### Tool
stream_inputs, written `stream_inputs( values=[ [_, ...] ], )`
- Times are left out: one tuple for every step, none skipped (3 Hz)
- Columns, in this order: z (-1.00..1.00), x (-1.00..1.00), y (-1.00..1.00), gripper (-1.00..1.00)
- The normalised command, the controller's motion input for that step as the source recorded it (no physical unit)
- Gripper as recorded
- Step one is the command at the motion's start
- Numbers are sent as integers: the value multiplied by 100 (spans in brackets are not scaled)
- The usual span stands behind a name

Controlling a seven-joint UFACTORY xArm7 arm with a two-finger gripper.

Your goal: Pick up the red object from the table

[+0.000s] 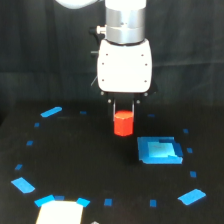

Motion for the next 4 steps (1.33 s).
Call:
stream_inputs(
  values=[
    [16, -9, 1, -100],
    [15, -4, 13, -90],
    [-1, -5, -10, -62],
    [0, -30, -8, -100]
  ],
)
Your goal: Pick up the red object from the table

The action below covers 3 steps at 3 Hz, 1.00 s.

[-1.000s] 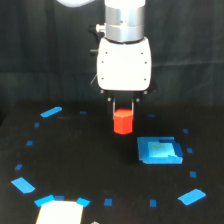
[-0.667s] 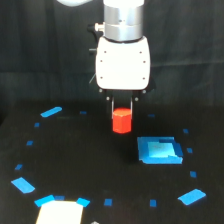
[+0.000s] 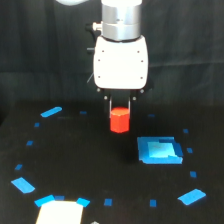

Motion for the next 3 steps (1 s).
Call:
stream_inputs(
  values=[
    [41, -16, -18, -100],
    [15, -16, -13, -100],
    [26, -16, 26, -100]
  ],
)
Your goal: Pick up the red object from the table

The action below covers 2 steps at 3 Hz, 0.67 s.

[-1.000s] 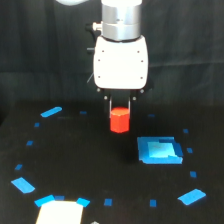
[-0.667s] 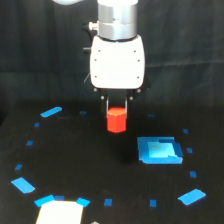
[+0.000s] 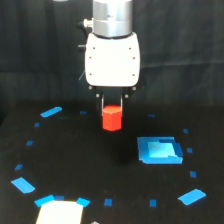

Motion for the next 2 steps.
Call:
stream_inputs(
  values=[
    [-7, -5, 1, -100],
    [-5, 3, -4, -100]
  ],
)
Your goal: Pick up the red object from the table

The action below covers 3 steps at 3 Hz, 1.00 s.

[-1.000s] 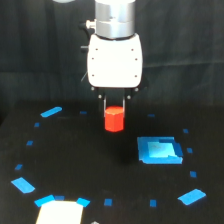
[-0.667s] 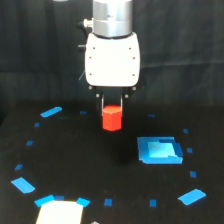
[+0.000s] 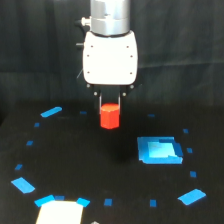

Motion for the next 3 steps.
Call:
stream_inputs(
  values=[
    [3, 16, -20, -100],
    [19, -39, 26, -100],
    [1, -10, -7, -100]
  ],
)
